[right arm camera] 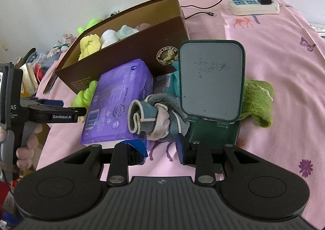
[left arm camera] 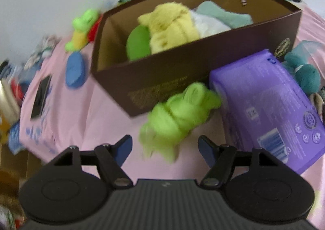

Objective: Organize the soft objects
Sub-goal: 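Grasp the lime green yarn plush with the left gripper while the right gripper grasps the grey sock bundle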

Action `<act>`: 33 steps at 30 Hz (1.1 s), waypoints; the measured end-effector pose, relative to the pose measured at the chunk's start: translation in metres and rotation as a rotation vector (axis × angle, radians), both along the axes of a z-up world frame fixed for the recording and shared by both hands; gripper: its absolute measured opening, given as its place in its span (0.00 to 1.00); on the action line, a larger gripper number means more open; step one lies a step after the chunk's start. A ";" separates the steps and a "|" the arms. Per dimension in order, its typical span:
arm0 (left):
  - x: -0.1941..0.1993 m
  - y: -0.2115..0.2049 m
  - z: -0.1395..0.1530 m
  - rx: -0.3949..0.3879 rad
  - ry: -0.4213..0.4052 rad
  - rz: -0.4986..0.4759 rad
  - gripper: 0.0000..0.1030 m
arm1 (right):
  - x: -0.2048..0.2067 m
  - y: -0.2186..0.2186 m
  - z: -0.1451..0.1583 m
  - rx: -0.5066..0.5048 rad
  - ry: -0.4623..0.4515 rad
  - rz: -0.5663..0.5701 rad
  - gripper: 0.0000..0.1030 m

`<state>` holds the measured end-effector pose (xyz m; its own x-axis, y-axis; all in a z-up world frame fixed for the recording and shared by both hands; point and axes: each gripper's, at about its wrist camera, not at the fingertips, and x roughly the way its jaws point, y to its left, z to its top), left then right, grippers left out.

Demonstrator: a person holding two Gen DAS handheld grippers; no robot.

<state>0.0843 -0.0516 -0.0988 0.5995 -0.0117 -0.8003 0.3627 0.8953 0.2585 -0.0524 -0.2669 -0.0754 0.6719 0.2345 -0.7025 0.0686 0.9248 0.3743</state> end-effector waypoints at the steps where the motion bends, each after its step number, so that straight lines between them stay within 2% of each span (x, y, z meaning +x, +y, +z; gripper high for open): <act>1: 0.003 0.001 -0.001 -0.010 0.001 -0.026 0.71 | 0.000 -0.001 0.000 0.000 0.000 -0.001 0.13; 8: 0.021 0.002 -0.009 -0.050 0.027 -0.168 0.72 | 0.001 -0.007 0.001 0.004 -0.006 -0.013 0.13; 11: 0.031 -0.002 -0.016 -0.037 0.028 -0.178 0.73 | 0.001 -0.010 0.001 0.007 -0.011 -0.016 0.14; 14: 0.043 -0.001 -0.023 -0.061 0.076 -0.169 0.74 | 0.001 -0.013 0.002 0.019 -0.020 -0.019 0.14; 18: 0.045 -0.001 -0.027 -0.077 0.087 -0.156 0.73 | -0.001 -0.021 0.003 0.076 -0.039 -0.030 0.14; 22: 0.044 0.000 -0.026 -0.116 0.095 -0.127 0.66 | 0.003 -0.030 -0.002 0.191 -0.014 -0.074 0.15; 25: 0.039 -0.002 -0.025 -0.114 0.083 -0.114 0.61 | 0.007 -0.038 -0.009 0.339 0.020 -0.108 0.17; 27: 0.032 -0.002 -0.024 -0.105 0.074 -0.110 0.52 | 0.011 -0.041 -0.014 0.432 0.050 -0.129 0.18; 33: 0.012 0.003 -0.020 -0.117 0.072 -0.078 0.50 | 0.020 -0.043 -0.025 0.633 0.137 -0.242 0.19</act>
<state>0.0960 -0.0482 -0.1190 0.5338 -0.1521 -0.8318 0.4465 0.8861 0.1246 -0.0322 -0.3104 -0.1006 0.6718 0.4821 -0.5624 0.3311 0.4838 0.8101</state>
